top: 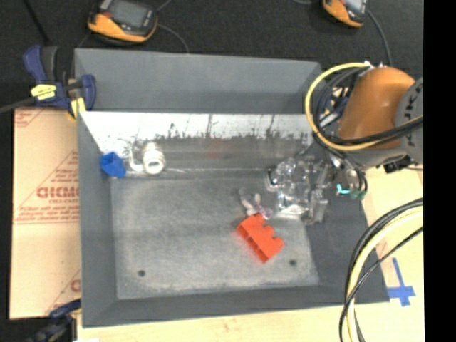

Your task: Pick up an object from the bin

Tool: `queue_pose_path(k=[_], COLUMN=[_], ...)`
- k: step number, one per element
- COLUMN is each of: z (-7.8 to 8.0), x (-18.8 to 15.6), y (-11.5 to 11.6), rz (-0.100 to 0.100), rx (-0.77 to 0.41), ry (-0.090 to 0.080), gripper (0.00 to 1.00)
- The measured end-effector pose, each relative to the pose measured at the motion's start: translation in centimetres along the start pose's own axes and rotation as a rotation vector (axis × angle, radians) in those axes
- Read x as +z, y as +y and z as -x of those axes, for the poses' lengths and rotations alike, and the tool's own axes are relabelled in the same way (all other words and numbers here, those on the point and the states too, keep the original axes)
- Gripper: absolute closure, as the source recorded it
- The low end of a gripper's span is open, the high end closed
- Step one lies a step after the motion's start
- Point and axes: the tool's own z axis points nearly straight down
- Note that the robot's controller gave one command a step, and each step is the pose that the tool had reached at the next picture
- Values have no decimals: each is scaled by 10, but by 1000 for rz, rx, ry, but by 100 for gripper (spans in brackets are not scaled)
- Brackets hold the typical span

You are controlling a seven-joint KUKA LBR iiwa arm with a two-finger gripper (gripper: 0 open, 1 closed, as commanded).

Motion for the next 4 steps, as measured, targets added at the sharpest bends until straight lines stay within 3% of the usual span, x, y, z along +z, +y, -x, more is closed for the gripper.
queue_pose_path(k=[1,2,3,4], z=[47,0,20,-84], x=[-24,-16,-19,45], y=[-17,17,81,56], rz=[-1,3,2,0], rx=[45,56,-56,-285], ry=[-14,-4,-11,-2], gripper=[0,0,0,0])
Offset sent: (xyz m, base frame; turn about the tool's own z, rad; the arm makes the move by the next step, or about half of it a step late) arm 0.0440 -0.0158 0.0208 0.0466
